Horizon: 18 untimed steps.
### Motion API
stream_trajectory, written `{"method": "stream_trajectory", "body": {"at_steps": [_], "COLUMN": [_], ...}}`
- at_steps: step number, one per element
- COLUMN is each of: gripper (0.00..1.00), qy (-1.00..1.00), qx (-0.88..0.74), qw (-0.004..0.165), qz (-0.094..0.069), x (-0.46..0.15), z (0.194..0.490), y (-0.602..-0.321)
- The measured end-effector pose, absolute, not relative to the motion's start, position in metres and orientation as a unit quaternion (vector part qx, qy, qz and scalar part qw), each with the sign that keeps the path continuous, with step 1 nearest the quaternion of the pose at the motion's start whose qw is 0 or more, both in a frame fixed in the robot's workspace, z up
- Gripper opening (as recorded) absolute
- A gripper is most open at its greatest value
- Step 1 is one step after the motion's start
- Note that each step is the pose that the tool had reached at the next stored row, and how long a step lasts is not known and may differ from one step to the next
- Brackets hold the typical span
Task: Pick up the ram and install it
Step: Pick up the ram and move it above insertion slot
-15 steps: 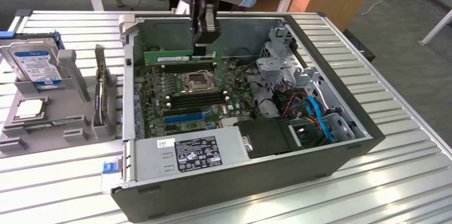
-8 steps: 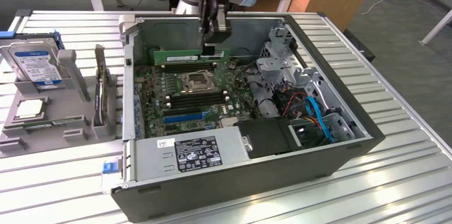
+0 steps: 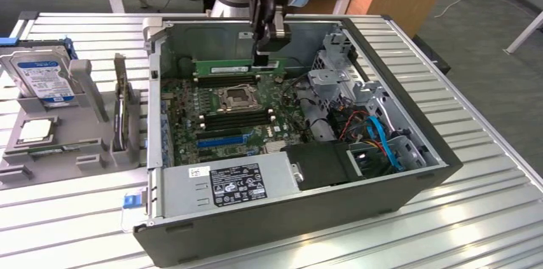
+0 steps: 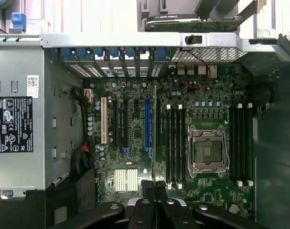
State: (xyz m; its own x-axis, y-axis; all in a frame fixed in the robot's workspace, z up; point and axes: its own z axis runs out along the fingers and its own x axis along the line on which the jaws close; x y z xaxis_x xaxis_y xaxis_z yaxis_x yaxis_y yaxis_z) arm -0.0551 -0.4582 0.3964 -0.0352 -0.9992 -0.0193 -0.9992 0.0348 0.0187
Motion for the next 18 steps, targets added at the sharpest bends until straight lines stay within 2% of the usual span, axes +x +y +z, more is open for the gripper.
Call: {"method": "stream_trajectory", "body": {"at_steps": [11, 18], "gripper": [0.12, 0.12], "qy": [0.719, 0.719], "qx": [-0.695, -0.695], "qw": [0.0, 0.0], "qz": [0.013, 0.013], "x": [-0.053, -0.053], "z": [0.396, 0.396], "y": [-0.457, -0.444]}}
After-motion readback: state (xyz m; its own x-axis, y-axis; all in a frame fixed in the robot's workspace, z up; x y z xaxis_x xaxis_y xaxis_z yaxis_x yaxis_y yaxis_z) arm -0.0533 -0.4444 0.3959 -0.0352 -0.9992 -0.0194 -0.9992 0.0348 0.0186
